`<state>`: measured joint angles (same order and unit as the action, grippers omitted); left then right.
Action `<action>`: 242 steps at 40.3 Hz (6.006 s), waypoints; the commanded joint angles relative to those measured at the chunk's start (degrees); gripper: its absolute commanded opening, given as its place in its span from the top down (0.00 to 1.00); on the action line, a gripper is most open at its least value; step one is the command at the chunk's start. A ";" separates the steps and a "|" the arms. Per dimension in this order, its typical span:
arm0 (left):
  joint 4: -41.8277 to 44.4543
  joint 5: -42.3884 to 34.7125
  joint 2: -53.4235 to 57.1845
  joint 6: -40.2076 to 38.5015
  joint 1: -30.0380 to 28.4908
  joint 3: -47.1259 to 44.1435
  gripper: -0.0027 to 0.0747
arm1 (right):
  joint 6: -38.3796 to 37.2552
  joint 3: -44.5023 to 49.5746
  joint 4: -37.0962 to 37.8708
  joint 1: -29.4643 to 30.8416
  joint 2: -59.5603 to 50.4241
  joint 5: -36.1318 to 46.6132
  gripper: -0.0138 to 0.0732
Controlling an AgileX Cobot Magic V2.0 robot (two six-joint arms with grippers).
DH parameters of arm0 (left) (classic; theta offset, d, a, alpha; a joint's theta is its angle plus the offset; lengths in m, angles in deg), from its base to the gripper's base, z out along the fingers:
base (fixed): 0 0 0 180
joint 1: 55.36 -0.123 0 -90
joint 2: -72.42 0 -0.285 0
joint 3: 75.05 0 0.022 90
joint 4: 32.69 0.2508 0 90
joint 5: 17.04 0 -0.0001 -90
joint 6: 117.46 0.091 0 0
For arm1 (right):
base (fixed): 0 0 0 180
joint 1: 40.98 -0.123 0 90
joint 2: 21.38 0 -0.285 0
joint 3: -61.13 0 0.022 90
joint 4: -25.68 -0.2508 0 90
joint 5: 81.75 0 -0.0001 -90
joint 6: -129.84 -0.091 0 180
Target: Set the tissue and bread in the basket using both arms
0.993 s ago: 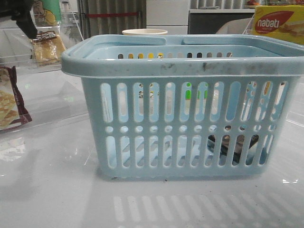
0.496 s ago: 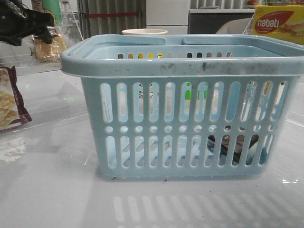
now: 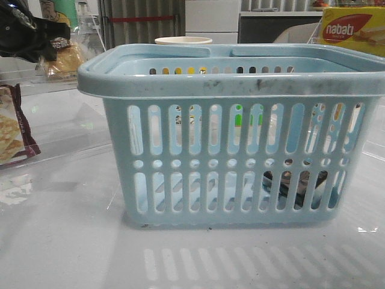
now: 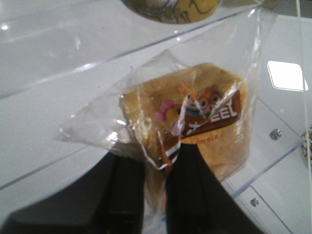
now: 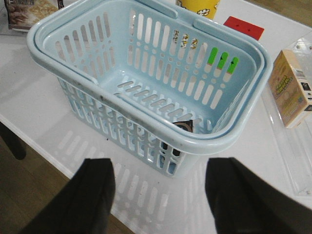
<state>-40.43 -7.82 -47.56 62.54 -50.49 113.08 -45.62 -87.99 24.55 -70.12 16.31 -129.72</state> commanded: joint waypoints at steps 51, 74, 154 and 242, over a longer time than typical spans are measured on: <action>3.44 30.56 20.75 9.19 35.87 2.17 0.83 | 0.62 -1.36 0.17 0.02 0.26 4.22 0.25; 3.03 33.73 27.14 9.19 35.87 3.55 0.29 | 0.62 -1.36 0.17 0.02 0.26 4.22 0.25; 10.86 29.08 76.71 0.00 35.87 -44.47 0.84 | 0.62 -1.36 0.75 0.02 0.26 3.89 0.76; 9.71 -8.62 113.55 0.62 -1.90 -85.73 0.84 | 0.62 -1.36 0.75 0.02 0.26 3.53 0.76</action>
<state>-30.23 -11.57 64.99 63.37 -52.76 27.25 -45.49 -87.99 24.91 -70.12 16.31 -130.07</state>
